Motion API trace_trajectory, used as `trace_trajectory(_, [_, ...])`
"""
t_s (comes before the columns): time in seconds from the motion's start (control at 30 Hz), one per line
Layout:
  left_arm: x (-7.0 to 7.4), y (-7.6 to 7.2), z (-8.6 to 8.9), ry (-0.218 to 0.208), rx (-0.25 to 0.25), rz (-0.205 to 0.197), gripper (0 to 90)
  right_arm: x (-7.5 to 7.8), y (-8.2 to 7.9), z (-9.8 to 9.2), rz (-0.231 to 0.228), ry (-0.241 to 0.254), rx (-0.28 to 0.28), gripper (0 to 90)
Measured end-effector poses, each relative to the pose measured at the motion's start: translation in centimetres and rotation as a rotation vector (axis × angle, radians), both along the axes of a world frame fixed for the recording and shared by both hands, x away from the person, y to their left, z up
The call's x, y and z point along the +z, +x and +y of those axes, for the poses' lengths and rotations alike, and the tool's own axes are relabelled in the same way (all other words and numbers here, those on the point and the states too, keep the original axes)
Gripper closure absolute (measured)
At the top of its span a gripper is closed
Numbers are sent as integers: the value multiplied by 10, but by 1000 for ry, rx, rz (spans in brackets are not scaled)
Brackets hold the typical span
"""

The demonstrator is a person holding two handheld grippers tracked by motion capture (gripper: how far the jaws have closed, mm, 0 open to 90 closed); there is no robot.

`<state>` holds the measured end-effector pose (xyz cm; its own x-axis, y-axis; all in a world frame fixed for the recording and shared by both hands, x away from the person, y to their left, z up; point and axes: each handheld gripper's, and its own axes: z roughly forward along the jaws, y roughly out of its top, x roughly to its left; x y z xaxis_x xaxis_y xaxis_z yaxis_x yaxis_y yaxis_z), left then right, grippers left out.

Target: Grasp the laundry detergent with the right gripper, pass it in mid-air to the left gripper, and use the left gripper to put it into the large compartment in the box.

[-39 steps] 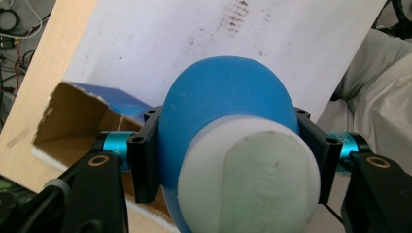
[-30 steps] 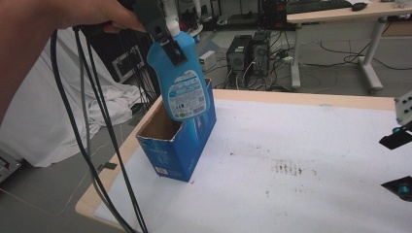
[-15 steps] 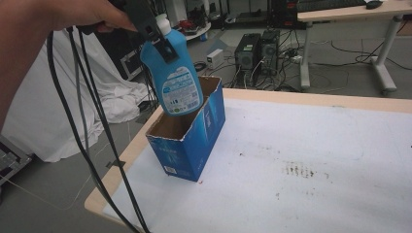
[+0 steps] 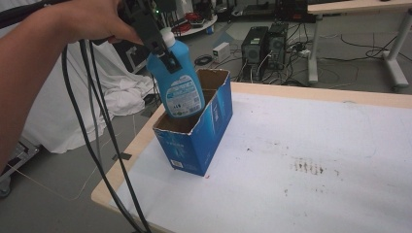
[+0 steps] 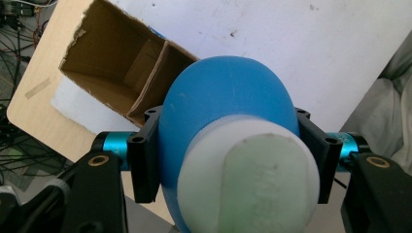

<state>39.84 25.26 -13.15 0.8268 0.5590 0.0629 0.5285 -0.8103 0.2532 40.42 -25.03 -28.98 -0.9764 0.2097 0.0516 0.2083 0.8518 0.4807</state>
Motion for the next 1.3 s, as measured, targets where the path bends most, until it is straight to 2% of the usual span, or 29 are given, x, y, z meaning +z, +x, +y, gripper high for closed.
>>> trace_trajectory(0.3, [-20, 5, 4, 10, 1, 24, 379, 0, 0, -3, 1, 10, -12, 12])
trace_trajectory(0.43, [-34, 7, 4, 13, 2, 39, 379, -3, -1, -4, 21, 11, -6, 12])
trace_trajectory(0.73, [-71, 11, 6, 13, 2, 75, 379, -8, -1, -7, 32, 8, -16, 12])
trace_trajectory(0.97, [-100, 16, 6, 30, -31, 72, 379, -10, -2, -6, 41, 2, -12, 12])
trace_trajectory(1.3, [-126, 20, 11, 35, -33, 101, 379, -14, -2, -7, 63, -6, -22, 12])
